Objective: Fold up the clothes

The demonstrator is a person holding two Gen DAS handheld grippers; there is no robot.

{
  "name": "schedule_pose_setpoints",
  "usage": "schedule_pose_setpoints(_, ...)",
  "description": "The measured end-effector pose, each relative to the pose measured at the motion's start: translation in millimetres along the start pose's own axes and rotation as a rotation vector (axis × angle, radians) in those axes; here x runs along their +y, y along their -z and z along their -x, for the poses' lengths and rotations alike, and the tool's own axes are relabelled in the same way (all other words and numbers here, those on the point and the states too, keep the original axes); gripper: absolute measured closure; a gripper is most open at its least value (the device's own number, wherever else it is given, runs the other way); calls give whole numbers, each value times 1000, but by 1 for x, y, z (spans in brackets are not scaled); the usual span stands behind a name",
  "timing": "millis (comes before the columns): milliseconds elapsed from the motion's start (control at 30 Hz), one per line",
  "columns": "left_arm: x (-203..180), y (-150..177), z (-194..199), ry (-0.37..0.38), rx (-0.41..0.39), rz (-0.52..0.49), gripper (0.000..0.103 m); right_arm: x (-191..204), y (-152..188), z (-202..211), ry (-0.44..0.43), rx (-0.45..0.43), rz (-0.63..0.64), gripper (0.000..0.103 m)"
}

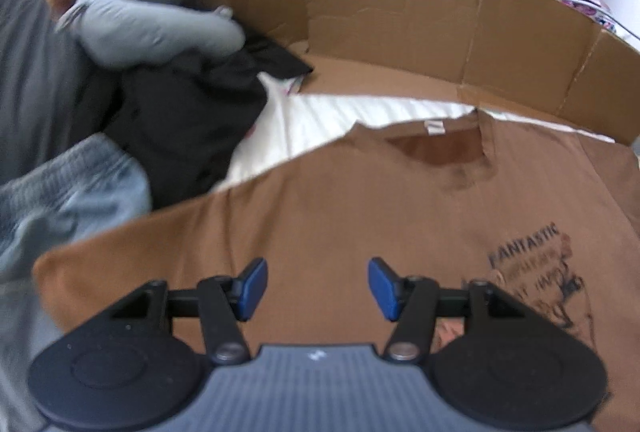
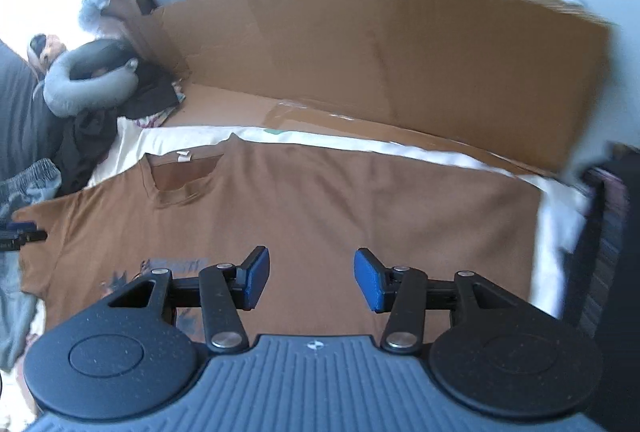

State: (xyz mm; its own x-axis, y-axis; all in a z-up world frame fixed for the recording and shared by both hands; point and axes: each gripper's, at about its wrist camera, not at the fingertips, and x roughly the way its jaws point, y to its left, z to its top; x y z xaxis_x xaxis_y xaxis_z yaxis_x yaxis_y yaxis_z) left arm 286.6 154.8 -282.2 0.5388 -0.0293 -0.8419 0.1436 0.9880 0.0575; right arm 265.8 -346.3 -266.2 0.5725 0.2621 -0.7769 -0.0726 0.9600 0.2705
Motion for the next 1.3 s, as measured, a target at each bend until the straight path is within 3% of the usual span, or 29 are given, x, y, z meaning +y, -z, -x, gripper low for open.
schedule_pose_setpoints(267, 4, -2, 109, 22, -2, -8, 43, 26, 15, 144, 27, -89, -30, 42)
schedule_pose_setpoints(400, -2, -11, 161, 1, -46, -5, 25, 37, 9, 209, 57, -147, -72, 32)
schedule_pose_setpoints(567, -12, -13, 214, 7, -62, -5, 20, 51, 10, 264, 71, -167, -118, 30)
schedule_pose_setpoints(667, -15, -8, 242, 9, -71, -18, 13, 62, 16, 289, 64, -160, -137, 16)
schedule_pose_setpoints(767, -12, -2, 272, 15, -91, -22, 10, 78, 23, 310, 45, -169, -121, 12)
schedule_pose_setpoints(1133, 3, 24, 340, 7, -104, 39, 6, 122, 54, 355, 84, -198, -125, 6)
schedule_pose_setpoints(1300, 2, 38, 359, 28, -125, 87, 5, 138, 62, 353, 73, -196, -117, 6)
